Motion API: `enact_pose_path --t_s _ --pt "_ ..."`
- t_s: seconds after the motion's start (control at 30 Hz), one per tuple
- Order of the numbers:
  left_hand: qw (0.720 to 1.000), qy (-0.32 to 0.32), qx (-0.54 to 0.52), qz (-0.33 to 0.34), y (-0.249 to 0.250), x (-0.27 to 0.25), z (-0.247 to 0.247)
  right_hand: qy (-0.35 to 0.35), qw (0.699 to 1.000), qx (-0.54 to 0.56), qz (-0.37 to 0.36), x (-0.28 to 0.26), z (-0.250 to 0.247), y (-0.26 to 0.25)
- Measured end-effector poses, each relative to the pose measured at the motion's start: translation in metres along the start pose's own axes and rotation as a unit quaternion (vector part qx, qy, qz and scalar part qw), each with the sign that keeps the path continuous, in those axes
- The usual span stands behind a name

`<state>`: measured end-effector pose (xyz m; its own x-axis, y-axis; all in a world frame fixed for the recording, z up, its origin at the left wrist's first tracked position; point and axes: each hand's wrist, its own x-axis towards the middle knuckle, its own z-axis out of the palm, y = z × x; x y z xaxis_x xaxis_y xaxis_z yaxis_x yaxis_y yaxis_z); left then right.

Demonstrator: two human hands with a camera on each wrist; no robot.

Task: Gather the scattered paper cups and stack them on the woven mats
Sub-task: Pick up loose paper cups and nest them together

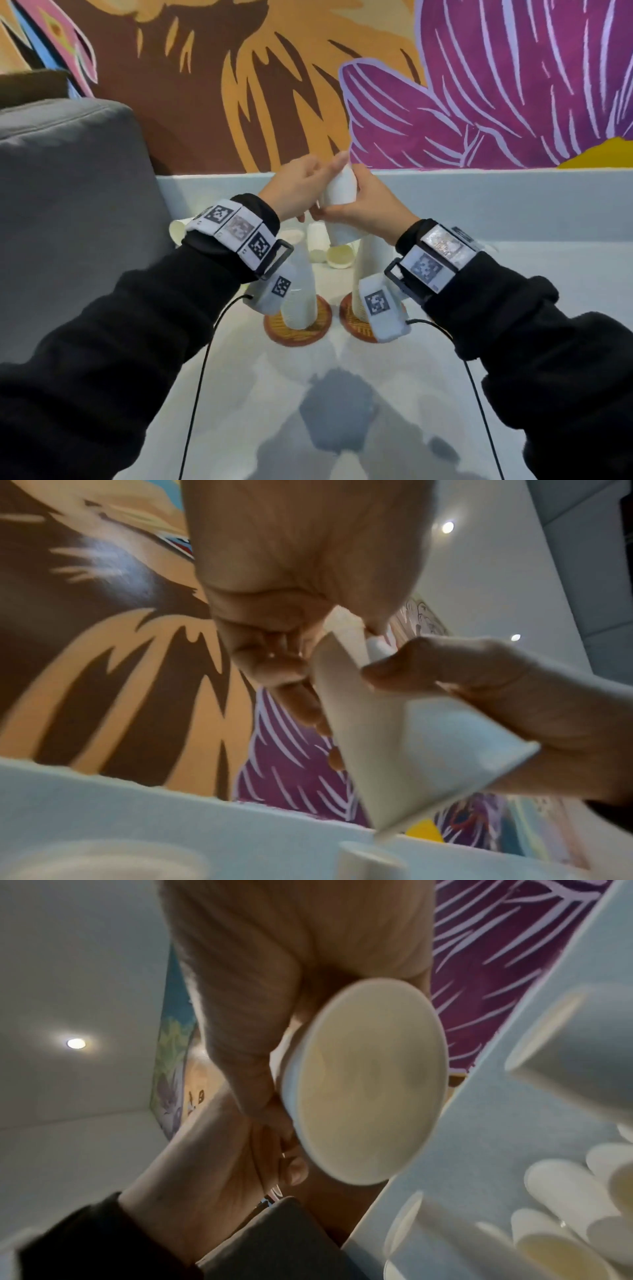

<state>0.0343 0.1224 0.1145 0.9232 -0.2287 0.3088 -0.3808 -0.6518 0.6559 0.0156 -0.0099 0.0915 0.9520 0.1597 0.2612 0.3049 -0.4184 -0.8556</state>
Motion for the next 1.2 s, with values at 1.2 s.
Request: enact_pose_path --t_s 1.2 --pt "0.946 0.099 -0.258 -0.169 -0.215 0.034 -0.031 0.142 0.989 0.005 0.031 0.039 0.125 0.029"
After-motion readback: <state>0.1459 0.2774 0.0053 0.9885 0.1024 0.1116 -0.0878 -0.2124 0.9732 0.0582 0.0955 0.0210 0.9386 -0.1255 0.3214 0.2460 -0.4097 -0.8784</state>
